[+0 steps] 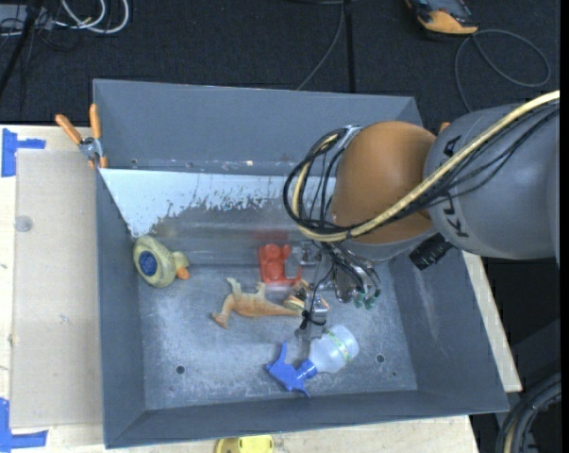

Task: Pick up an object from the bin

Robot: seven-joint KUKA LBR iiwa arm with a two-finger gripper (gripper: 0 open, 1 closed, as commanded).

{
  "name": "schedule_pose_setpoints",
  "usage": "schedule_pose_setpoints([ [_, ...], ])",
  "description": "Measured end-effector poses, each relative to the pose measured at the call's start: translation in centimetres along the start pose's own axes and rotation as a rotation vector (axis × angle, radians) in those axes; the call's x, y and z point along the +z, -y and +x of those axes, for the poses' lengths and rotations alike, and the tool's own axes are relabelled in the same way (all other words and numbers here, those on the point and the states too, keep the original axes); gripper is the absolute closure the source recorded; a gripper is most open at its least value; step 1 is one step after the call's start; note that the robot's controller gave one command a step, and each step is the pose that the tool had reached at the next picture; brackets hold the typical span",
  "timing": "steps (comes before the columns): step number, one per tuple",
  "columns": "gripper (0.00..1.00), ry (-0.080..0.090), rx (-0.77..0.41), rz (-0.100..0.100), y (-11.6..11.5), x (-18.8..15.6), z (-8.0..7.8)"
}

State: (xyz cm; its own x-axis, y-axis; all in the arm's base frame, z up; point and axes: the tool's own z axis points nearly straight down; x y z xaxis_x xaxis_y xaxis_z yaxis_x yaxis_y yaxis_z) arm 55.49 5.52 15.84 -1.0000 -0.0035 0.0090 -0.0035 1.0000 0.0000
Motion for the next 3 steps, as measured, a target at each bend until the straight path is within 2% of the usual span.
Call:
schedule_pose_setpoints([
  [1, 0.0, 0.007, 0.001, 0.0, 0.0, -0.4, -0.2],
  [2, 0.0, 0.014, -0.052, -0.001, 0.4, 0.8, 0.7],
  [3, 0.0, 0.005, -0.385, 0.0, 4.6, 2.7, 6.7],
])
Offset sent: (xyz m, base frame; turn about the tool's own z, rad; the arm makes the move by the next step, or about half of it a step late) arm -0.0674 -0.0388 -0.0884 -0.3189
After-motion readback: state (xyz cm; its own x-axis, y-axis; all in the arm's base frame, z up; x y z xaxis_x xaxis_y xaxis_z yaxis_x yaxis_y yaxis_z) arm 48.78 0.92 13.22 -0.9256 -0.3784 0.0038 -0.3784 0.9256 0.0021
